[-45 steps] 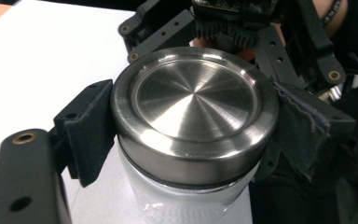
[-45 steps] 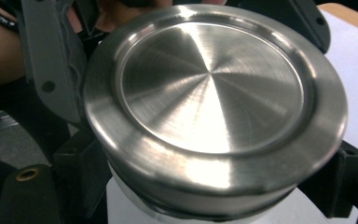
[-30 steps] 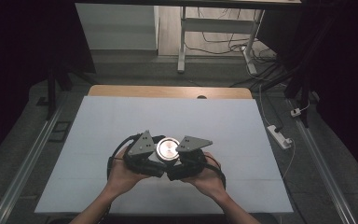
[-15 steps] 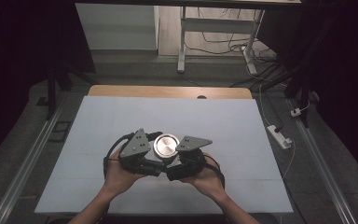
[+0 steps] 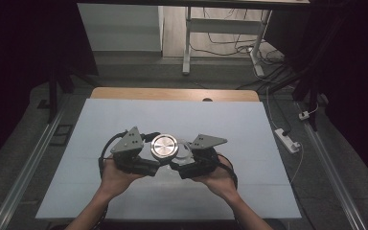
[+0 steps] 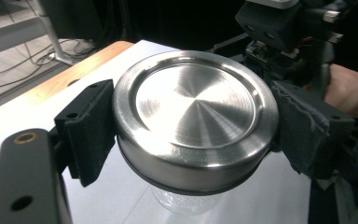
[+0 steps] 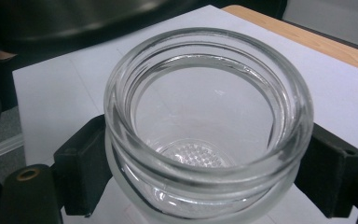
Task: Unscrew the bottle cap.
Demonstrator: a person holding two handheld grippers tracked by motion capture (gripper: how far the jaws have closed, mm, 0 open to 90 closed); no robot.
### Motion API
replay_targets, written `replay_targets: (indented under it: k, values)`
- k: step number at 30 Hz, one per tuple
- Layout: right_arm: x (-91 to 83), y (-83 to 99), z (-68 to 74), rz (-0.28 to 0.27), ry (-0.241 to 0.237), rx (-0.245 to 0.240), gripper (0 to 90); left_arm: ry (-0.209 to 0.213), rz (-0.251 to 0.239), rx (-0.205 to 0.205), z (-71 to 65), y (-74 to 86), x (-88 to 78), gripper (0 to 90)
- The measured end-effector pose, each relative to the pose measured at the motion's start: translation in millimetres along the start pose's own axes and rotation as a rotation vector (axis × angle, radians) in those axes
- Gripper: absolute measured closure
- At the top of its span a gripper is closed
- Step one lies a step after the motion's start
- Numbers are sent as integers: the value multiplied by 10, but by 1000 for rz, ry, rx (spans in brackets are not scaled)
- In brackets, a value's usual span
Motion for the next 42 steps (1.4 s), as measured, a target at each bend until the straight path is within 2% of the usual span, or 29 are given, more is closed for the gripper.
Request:
replay_targets:
  k: [8, 13, 18, 21, 24, 42]
  values:
    - [-11, -4, -18, -6, -15, 24, 151, -12, -3, -4, 80, 17, -39, 195]
    - [-37, -34, -40, -10, -9, 15, 151, -27, -5, -17, 187, 40, -105, 195]
    - [-78, -64, -109, -19, 8, 18, 151, -34, 12, -35, 273, 146, -106, 195]
    - [-88, -60, -141, -19, 13, 24, 151, -24, 27, -51, 297, 228, -74, 195]
    - [-102, -49, -196, -19, 25, 27, 151, -7, 32, -66, 304, 297, -41, 195]
    - [-164, -74, -334, -31, 58, 28, 151, 21, 62, -93, 298, 544, 35, 195]
Point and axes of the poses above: each handheld gripper's, and its own axes: x roughly forward along the jaws, y roughly out of its underside, z roughly to its left, the point moved 9 cm from there along x, roughly forward along the jaws, and after that the axes turned 13 degrees about -z, right-handed, at the moved point
